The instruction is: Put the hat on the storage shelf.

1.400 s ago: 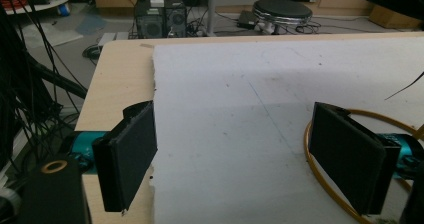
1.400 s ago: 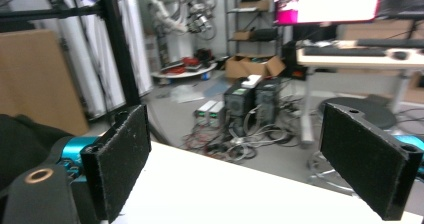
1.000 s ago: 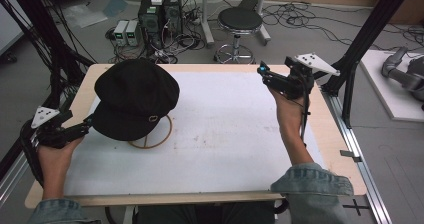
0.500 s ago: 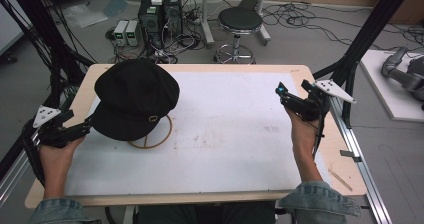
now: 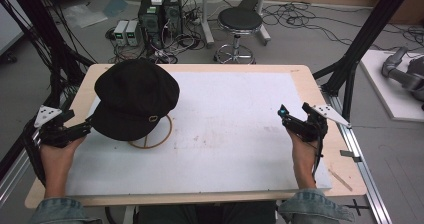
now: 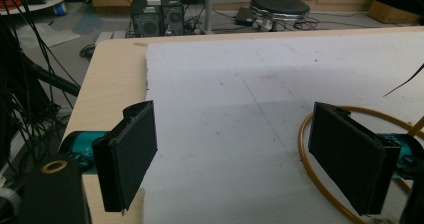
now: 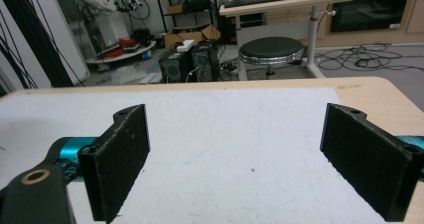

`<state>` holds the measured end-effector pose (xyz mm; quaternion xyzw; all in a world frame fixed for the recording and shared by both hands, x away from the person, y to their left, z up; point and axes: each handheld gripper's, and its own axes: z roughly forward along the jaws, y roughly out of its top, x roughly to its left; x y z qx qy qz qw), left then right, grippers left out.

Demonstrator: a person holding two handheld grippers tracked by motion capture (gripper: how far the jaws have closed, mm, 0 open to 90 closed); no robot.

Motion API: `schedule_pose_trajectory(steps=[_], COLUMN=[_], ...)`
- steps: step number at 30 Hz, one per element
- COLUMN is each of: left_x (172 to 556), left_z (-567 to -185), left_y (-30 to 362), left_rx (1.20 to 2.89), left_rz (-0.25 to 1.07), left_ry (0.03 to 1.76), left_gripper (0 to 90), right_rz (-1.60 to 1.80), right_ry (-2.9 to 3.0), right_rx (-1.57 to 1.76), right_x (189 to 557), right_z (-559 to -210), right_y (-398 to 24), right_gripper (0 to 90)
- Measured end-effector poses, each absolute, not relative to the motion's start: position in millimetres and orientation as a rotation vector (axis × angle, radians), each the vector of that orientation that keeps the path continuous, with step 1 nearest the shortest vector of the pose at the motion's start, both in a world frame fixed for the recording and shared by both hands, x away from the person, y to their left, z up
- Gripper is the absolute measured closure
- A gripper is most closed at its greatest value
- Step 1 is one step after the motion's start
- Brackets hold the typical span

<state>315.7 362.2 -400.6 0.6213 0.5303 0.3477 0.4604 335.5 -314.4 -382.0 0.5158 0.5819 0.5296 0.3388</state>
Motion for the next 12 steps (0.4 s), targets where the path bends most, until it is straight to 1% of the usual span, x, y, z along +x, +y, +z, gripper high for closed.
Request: schedule_pose_trajectory(steps=[4,12], left_x=[316.6,314.6], left_z=[-401.2,-402.2], left_y=[361.2,362.1], left_rx=[1.532,1.532], left_rz=[0.855,0.859], left_ry=[1.305,1.308], left_gripper=[19.7,19.7], right_rz=[1.37,1.376], right_ry=[1.532,1.529], right_rx=[1.359,1.357], right_x=[334.2,334.5], right_z=[-389.3,-389.7], right_y=[-316.2,-317.8], right_gripper=[12.2,12.2])
